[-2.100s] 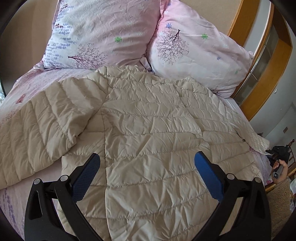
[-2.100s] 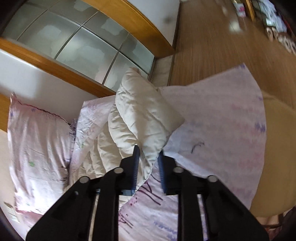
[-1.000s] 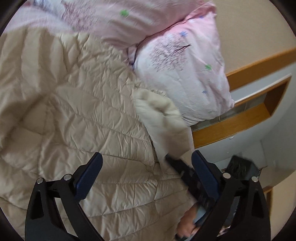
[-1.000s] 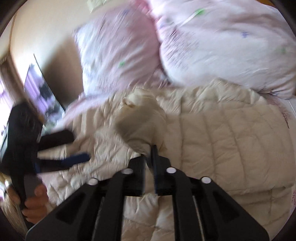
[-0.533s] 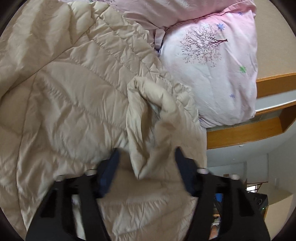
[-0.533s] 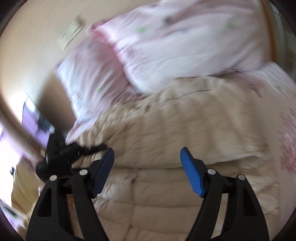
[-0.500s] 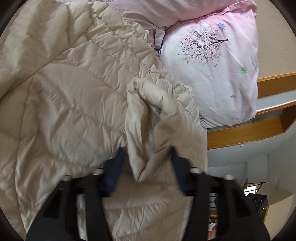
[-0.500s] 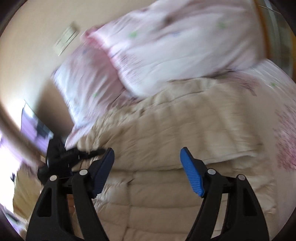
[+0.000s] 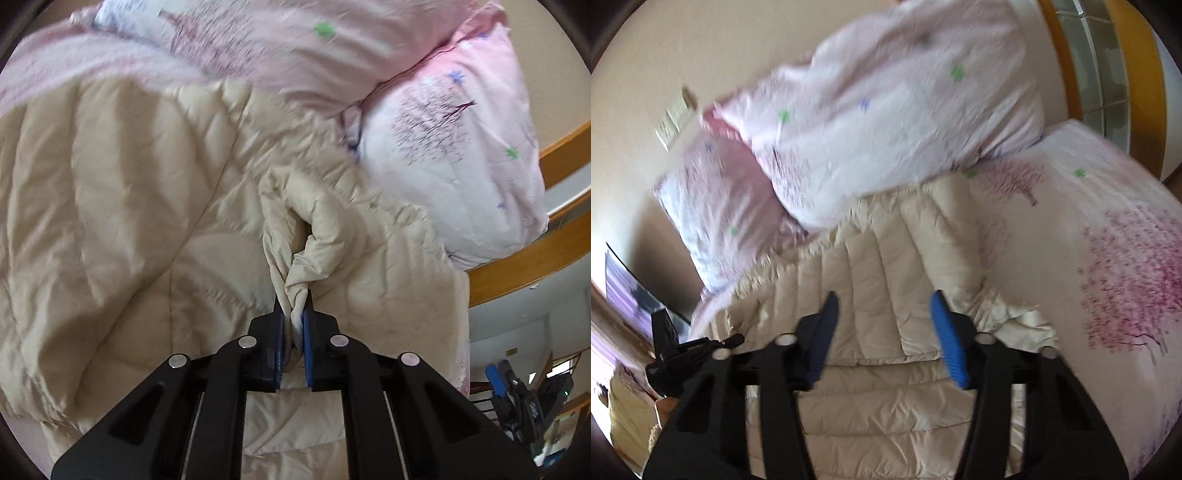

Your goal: Fold large clothes

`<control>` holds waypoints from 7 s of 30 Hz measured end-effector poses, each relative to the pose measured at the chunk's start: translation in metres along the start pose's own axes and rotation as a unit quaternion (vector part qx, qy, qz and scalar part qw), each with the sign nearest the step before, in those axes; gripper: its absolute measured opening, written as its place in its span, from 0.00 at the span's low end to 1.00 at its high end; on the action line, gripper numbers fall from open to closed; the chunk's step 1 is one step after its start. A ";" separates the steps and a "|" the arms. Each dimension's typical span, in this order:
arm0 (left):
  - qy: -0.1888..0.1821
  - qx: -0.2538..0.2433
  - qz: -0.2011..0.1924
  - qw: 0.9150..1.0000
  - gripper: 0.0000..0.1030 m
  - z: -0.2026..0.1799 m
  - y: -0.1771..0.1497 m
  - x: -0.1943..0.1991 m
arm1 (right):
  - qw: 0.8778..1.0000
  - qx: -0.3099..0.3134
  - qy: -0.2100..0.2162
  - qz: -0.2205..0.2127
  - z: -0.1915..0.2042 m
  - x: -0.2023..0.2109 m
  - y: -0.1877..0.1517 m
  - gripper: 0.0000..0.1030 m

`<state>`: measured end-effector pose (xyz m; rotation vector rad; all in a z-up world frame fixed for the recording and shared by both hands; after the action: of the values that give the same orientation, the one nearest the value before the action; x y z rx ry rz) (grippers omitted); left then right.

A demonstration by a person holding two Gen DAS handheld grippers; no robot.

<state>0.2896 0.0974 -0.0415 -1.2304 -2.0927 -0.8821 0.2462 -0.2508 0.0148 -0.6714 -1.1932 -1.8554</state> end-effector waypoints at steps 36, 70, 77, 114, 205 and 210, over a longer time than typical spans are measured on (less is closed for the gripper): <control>0.083 0.094 -0.189 0.974 0.62 0.183 -0.127 0.203 | 0.938 0.298 -0.068 0.166 0.252 -0.192 -0.063 0.47; 0.003 0.393 -0.310 0.866 0.08 0.325 -0.130 0.249 | 0.967 0.214 0.062 0.125 0.180 -0.067 -0.055 0.60; 0.025 0.333 -0.331 0.883 0.02 0.301 -0.120 0.259 | 0.969 0.207 0.058 0.123 0.171 -0.064 -0.055 0.60; -0.048 -0.209 0.012 0.977 0.71 -0.103 -0.063 -0.020 | 0.995 -0.015 0.058 0.083 0.023 -0.038 -0.005 0.60; 0.012 -0.130 -0.044 0.991 0.81 0.139 -0.165 0.161 | 0.991 -0.036 -0.005 0.126 -0.136 0.074 -0.113 0.75; -0.007 -0.131 -0.040 0.990 0.80 0.144 -0.198 0.162 | 0.988 -0.065 0.017 0.139 -0.168 0.089 -0.151 0.68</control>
<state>0.0248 0.2219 -0.0652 -1.2930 -2.0990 -1.2203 0.0700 -0.4012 -0.0574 -0.8311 -0.9101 -1.7106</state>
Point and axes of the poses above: each gripper's, at about its wrist camera, not at the fingertips, and x roughly against the way its jaws point, z to its left, y to its top, the point moved 1 cm from there along -x, roughly the way its jaws point, and after that the axes turned 8 degrees about z, right-handed, at the moved point
